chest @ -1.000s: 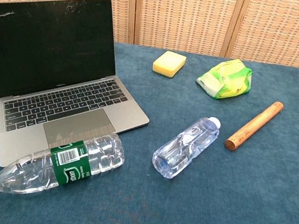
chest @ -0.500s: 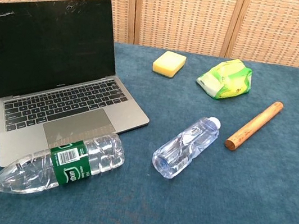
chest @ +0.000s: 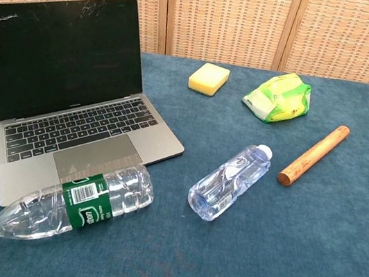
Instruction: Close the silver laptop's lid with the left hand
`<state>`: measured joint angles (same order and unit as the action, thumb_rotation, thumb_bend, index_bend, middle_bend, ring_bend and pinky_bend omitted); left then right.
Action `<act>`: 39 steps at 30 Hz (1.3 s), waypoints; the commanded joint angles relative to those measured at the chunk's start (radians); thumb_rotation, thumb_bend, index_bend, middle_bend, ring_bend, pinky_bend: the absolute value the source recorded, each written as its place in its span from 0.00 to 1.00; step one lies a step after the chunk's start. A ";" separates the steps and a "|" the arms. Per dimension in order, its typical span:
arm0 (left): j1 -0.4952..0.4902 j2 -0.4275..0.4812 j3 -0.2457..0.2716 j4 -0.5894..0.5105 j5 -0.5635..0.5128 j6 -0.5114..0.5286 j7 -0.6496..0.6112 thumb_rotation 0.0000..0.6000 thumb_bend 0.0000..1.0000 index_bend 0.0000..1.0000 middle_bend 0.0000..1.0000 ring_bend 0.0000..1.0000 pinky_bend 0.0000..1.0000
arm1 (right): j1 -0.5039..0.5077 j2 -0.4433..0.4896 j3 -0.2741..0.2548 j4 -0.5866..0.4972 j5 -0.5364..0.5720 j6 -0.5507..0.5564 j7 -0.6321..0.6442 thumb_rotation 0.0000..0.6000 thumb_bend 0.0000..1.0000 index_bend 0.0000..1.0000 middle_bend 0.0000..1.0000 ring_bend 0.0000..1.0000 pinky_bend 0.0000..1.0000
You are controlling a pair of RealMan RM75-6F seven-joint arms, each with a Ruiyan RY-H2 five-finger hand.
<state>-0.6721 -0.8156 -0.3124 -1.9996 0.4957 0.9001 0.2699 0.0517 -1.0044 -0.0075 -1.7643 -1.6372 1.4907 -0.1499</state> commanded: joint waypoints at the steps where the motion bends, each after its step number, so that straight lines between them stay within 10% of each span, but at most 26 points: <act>1: -0.019 -0.010 0.010 0.010 -0.020 -0.006 0.000 1.00 0.88 0.00 0.00 0.00 0.00 | 0.000 -0.001 0.000 0.000 -0.001 -0.001 -0.002 1.00 0.00 0.00 0.00 0.00 0.00; 39: -0.108 -0.109 0.113 0.050 -0.082 0.026 0.018 1.00 1.00 0.02 0.00 0.00 0.00 | -0.002 0.000 0.001 0.002 -0.001 0.006 0.003 1.00 0.00 0.00 0.00 0.00 0.00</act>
<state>-0.7795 -0.9244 -0.1993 -1.9487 0.4133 0.9258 0.2881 0.0495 -1.0042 -0.0069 -1.7625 -1.6376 1.4962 -0.1467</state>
